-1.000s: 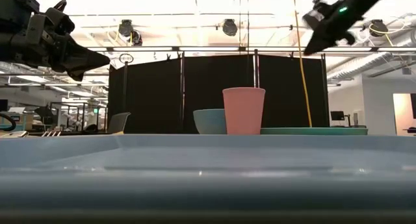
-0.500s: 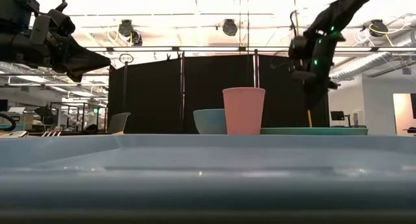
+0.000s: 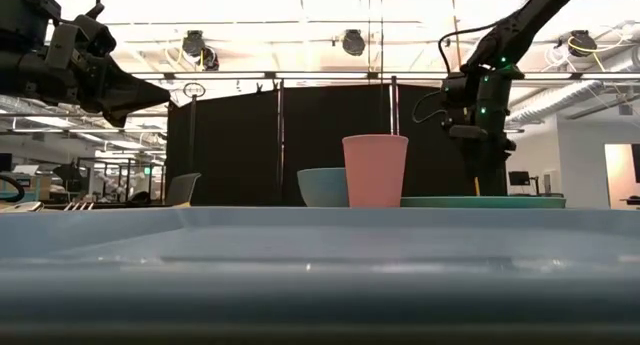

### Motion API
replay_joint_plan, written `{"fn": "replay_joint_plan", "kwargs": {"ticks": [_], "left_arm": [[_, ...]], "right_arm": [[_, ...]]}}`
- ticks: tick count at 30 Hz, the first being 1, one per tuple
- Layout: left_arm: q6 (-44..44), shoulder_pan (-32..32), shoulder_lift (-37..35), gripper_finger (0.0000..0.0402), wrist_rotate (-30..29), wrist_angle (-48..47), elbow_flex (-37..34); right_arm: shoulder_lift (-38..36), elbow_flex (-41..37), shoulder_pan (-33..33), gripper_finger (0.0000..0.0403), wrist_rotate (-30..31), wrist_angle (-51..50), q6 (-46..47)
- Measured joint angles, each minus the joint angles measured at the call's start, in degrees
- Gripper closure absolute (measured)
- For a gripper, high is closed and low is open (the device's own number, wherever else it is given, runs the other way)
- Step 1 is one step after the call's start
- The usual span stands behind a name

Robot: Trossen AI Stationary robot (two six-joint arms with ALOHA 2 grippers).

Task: Set up tray
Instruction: Put the blue plate on the blue serving tray

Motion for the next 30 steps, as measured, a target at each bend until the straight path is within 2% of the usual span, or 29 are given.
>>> {"fn": "replay_joint_plan", "kwargs": {"ticks": [4, 16, 22, 26, 30], "left_arm": [[-1.2, 0.0, 0.0, 0.0364, 0.0, 0.0, 0.0], [-2.5, 0.0, 0.0, 0.0364, 0.0, -1.5, 0.0], [-2.2, 0.0, 0.0, 0.0364, 0.0, -1.3, 0.0], [-2.2, 0.0, 0.0, 0.0364, -0.1, -1.3, 0.0], [-2.2, 0.0, 0.0, 0.0364, -0.1, -1.3, 0.0]], "right_arm": [[0.0, -2.3, -0.1, 0.0074, 0.5, 1.3, 0.6], [0.0, -9.1, 0.0, 0.0098, -0.8, 8.3, -0.1], [0.0, -9.3, 0.1, 0.0135, -0.2, 7.5, 1.6], [0.0, -10.0, 1.6, 0.0166, 4.0, 7.2, 3.5], [0.0, -10.4, 4.1, 0.0192, 4.2, 7.5, 6.0]]}}
